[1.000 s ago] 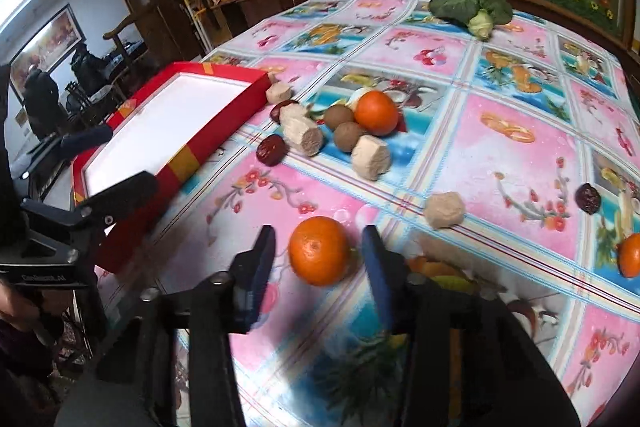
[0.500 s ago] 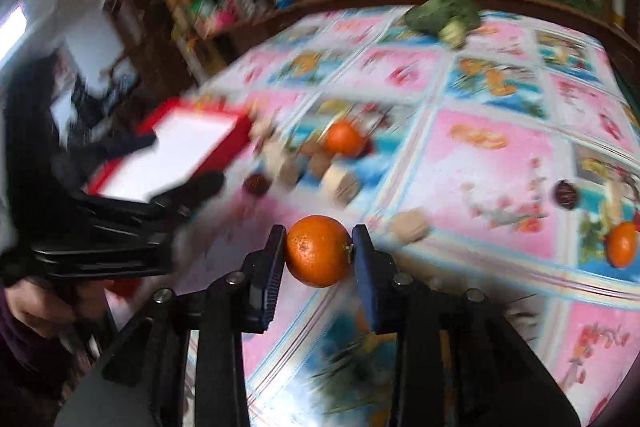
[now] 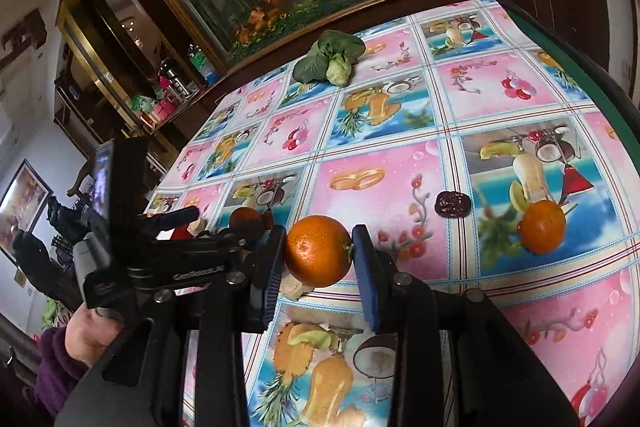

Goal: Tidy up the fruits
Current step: 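Grasp another orange with the left tool while the right tool holds its orange, then carry both oranges over the white tray and open both tools to drop them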

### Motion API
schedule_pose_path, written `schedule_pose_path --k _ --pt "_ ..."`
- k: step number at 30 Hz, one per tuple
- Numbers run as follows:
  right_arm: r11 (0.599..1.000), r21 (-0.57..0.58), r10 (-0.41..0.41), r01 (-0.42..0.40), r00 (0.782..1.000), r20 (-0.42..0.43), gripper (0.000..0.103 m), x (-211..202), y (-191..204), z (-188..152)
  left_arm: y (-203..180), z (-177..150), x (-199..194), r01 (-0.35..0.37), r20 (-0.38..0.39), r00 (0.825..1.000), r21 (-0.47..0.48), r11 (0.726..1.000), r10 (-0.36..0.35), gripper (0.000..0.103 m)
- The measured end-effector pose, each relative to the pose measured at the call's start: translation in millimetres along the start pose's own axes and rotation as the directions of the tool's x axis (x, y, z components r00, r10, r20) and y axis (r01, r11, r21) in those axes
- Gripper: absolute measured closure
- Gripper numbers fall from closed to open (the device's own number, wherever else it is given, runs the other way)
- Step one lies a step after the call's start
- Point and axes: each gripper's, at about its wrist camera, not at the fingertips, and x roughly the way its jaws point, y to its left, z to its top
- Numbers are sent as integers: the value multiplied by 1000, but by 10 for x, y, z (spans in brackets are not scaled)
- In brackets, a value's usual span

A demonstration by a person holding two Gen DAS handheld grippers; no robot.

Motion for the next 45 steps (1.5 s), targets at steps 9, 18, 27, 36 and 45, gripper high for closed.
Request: schedule_pose_path --k 9,18,27,36,45 --pt "1000 -8 -20 20 1000 6 68 42 -14 7 -51 -9 -9 68 17 998 -10 998 -67 70" --pt "997 -60 -38 42 997 60 68 5 22 -7 85 -99 -466 26 161 987 -61 998 -16 70" --pt "992 -116 -31 40 997 73 68 102 214 -42 417 -405 -1023 -48 274 958 -128 991 82 70" --pt "984 -140 117 -109 992 49 67 398 930 -139 878 -747 -1192 -94 264 953 -205 974 148 70" --pt "939 -211 265 -273 962 -66 67 836 1924 -427 1454 -1138 -1171 -153 198 954 -317 936 223 70"
